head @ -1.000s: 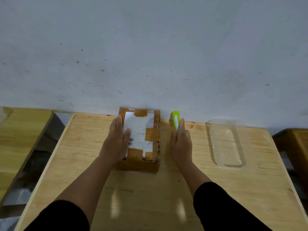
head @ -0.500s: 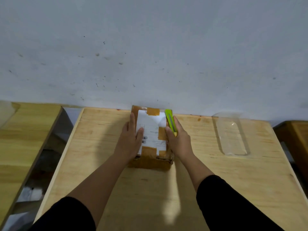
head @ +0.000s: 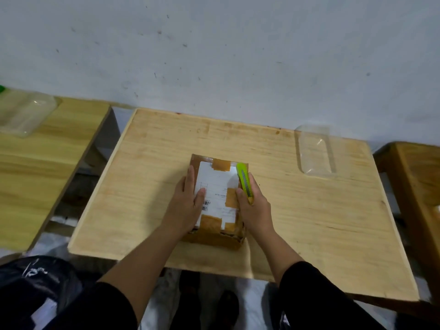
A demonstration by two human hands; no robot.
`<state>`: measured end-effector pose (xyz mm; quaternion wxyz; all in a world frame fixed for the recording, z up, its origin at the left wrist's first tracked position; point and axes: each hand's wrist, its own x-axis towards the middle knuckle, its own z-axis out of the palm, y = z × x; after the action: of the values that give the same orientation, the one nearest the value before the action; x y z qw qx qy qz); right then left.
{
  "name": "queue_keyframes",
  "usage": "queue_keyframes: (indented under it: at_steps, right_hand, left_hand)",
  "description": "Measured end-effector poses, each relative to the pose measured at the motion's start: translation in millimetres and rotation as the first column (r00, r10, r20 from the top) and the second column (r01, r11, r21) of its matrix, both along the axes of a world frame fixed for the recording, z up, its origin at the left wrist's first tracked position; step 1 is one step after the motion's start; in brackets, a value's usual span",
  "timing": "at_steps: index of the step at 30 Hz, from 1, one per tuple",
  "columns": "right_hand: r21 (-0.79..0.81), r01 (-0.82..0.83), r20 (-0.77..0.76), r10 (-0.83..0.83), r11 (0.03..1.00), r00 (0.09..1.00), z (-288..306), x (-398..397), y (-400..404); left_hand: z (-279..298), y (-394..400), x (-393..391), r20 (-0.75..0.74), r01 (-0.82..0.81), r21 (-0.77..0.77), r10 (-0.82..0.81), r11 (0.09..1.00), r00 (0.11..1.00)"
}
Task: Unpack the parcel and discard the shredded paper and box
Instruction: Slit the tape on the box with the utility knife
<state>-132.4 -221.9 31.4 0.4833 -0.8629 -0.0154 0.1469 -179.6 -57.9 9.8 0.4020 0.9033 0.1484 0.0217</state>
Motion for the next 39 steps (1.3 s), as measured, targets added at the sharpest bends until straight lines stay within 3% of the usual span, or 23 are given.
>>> queue_keyframes:
  at_steps: [4, 7, 10, 16, 19, 29, 34, 39]
  right_hand:
    - [-0.07, -0.027, 0.097, 0.033, 0.997, 0.995, 2.5, -5.9, -12.8]
    - [-0.022, 0.006, 0.099, -0.004, 1.0, 0.995, 7.2, -4.3, -23.0]
    - [0.071, -0.018, 0.028, 0.016, 0.997, 0.999, 9.3, 3.3, -28.1]
    - [0.193, -0.226, -0.257, 0.271, 0.955, 0.927, 19.3, 14.7, -26.2]
    - [0.248, -0.194, -0.31, 0.268, 0.949, 0.912, 25.0, 13.9, -28.8]
    - [0.09, -0.039, -0.115, 0.05, 0.995, 0.992, 2.4, 14.6, -13.4]
    - [0.029, -0.15, -0.026, 0.15, 0.988, 0.988, 13.8, 29.6, -24.9]
    - [-0.16, -0.347, 0.04, 0.357, 0.924, 0.933, 41.5, 74.3, -33.3]
  left_hand:
    - [2.9, -1.8, -7.7, -0.032, 0.013, 0.021, -0.012, 1.0, 0.999]
    - [5.8, -1.7, -8.6, -0.039, 0.01, 0.06, -0.008, 0.998, 0.999]
    - [7.3, -3.4, -5.5, -0.05, 0.002, 0.067, 0.002, 0.998, 0.999]
    - [4.0, -5.6, -6.3, -0.053, -0.013, 0.082, 0.017, 0.997, 0.998]
    - [4.8, -7.3, -7.6, -0.038, -0.02, 0.086, 0.024, 0.996, 0.999]
    - [7.7, -6.0, -8.9, -0.037, -0.012, 0.057, 0.015, 0.998, 0.999]
    - [11.0, -3.3, 4.7, -0.039, -0.01, 0.113, 0.014, 0.993, 0.999]
    - [11.2, -5.4, 18.7, -0.018, -0.024, 0.141, 0.026, 0.99, 0.999]
